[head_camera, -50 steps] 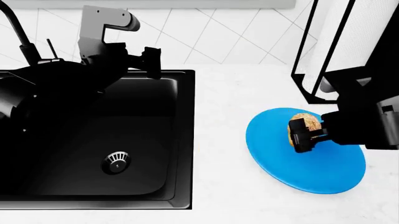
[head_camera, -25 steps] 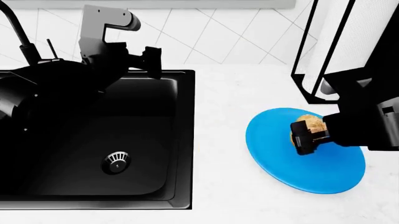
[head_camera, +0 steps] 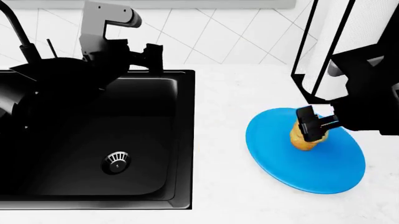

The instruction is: Place the pastries on the plates.

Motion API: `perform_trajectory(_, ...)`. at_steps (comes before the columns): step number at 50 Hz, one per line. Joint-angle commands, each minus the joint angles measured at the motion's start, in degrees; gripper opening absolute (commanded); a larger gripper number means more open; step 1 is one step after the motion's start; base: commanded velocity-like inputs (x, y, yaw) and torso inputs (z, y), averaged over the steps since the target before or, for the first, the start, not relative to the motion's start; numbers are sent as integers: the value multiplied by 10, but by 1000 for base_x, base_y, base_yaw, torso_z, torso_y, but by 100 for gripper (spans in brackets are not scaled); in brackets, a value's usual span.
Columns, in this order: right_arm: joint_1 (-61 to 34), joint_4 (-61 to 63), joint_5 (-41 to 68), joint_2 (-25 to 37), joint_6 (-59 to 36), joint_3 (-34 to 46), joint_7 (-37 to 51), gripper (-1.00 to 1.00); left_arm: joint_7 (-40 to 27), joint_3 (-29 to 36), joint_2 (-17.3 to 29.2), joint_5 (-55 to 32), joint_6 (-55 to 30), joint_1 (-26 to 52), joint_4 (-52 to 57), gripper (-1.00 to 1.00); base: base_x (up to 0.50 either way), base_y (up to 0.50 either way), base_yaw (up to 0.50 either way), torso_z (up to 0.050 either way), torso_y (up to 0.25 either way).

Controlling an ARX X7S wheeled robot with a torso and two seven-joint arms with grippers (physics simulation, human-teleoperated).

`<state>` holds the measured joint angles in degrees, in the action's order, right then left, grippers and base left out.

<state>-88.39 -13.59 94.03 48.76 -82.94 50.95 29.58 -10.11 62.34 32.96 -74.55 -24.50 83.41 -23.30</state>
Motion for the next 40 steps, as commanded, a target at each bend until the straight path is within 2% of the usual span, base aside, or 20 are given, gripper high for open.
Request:
perform_trajectory(1,-38,2,-12,-6,7,-1,-10,100,1,-2,-2,2,0,4,-3,100,0,0,0,0,0)
perform_trajectory(19,-39,25,-83,-13,122,-27,-62,100,5,-5,-3,5,-6,23,-8,100,0,0,0,0,0)
perform_trajectory(27,-11,53,-111,-12,199,-45,-88,100,6,-7,-6,4,-8,28,-9,100,0,0,0,0,0)
perform_trajectory(40,16,83,-175,-15,274,-37,-131,100,14,-4,-15,9,-18,42,-32,100,0,0,0,0,0)
